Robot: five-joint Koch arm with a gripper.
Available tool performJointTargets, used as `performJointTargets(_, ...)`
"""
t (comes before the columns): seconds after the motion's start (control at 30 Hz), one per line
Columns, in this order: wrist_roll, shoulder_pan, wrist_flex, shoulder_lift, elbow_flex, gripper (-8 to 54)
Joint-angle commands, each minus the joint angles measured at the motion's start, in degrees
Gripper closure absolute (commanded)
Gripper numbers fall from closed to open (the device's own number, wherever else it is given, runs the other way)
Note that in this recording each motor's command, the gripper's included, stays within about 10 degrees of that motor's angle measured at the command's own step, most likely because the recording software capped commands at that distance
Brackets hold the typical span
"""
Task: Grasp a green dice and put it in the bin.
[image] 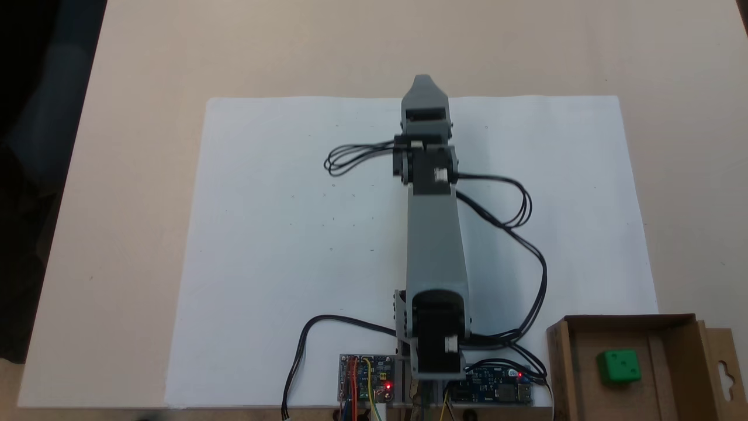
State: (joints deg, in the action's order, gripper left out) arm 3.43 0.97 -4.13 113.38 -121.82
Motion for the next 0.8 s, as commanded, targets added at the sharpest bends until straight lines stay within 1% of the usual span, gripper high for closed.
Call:
performJointTargets(0.0, -3.9, -0.4, 9.4, 4.8, -4.1, 1.8)
performJointTargets(0.23, -3.7, -4.2, 22.3, 12.3, -24.2, 1.8)
performJointTargets(0.5, -2.5, -4.9, 36.5, 21.6, -37.6, 1.8)
performJointTargets(0.77, -2.5, -4.7, 52.3, 22.6, -48.5, 1.9)
